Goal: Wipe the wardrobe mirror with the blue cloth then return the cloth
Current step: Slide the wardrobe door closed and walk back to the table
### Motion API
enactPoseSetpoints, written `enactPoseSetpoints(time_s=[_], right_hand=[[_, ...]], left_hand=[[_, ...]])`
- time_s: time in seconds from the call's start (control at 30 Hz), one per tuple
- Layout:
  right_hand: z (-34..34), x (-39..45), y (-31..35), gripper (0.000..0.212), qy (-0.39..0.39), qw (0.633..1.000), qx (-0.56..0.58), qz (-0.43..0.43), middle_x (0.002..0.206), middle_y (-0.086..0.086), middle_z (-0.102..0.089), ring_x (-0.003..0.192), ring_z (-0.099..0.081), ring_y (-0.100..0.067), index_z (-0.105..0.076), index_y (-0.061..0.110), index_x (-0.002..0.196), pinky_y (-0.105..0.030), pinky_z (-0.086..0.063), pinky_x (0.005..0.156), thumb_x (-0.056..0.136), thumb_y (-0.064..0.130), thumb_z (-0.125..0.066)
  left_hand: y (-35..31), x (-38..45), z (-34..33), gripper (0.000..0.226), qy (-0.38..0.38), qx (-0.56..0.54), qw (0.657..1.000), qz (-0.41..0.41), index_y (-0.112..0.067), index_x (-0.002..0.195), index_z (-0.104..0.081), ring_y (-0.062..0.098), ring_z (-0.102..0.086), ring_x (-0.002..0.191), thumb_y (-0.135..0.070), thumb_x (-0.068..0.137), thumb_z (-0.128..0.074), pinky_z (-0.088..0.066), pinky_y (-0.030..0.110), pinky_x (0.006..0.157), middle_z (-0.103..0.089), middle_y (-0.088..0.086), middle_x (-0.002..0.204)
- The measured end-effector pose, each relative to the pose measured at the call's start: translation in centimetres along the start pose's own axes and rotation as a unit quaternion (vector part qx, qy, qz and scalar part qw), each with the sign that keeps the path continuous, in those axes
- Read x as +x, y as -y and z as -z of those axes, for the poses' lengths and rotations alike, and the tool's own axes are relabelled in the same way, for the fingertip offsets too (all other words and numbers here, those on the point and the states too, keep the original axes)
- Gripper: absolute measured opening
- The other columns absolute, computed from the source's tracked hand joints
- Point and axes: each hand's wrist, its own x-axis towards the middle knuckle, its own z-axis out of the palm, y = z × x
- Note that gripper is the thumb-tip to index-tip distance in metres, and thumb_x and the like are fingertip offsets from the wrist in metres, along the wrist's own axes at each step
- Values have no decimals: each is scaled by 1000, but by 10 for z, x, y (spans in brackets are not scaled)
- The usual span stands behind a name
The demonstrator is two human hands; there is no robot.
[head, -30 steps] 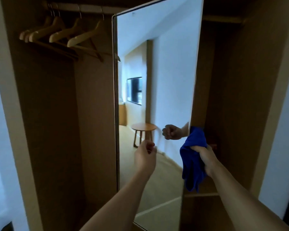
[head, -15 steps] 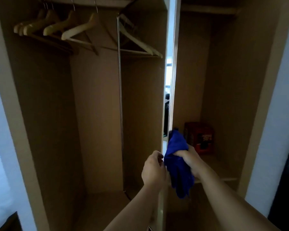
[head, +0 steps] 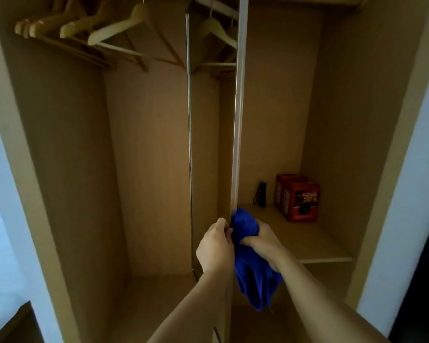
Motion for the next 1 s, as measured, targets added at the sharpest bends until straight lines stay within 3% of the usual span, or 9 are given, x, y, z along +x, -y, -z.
enactPoseSetpoints(time_s=[0.17,0.27,0.6,1.0], right_hand=[[-20,3,-2,44,-13,999,-13,27,104,1,-67,94,-64,-16,-58,28,111,-38,-54,88,74,8,-72],[-33,8,-2,42,-27,998,-40,46,103,4,-66,96,-62,-15,-57,33,104,-38,-51,90,73,12,-73],[-63,26,0,36,-74,989,-115,62,101,4,-62,94,-59,-17,-55,27,107,-35,-50,84,76,21,-71],[-68,59,8,31,-105,974,-195,45,98,2,-62,86,-60,-18,-56,23,109,-34,-52,74,81,30,-65]], left_hand=[[6,11,17,17,6,36,999,34,-21,84,-54,13,-57,70,-25,97,-43,-53,34,64,-59,-7,77],[12,16,28,17,11,55,998,33,-19,87,-57,15,-56,71,-23,96,-44,-49,31,61,-59,-5,79],[30,35,34,15,5,37,998,51,-17,93,-62,11,-56,69,-14,93,-47,-45,23,59,-59,-5,80],[40,68,19,18,16,50,997,65,-16,90,-61,16,-59,71,-10,93,-44,-48,28,59,-61,-1,81]])
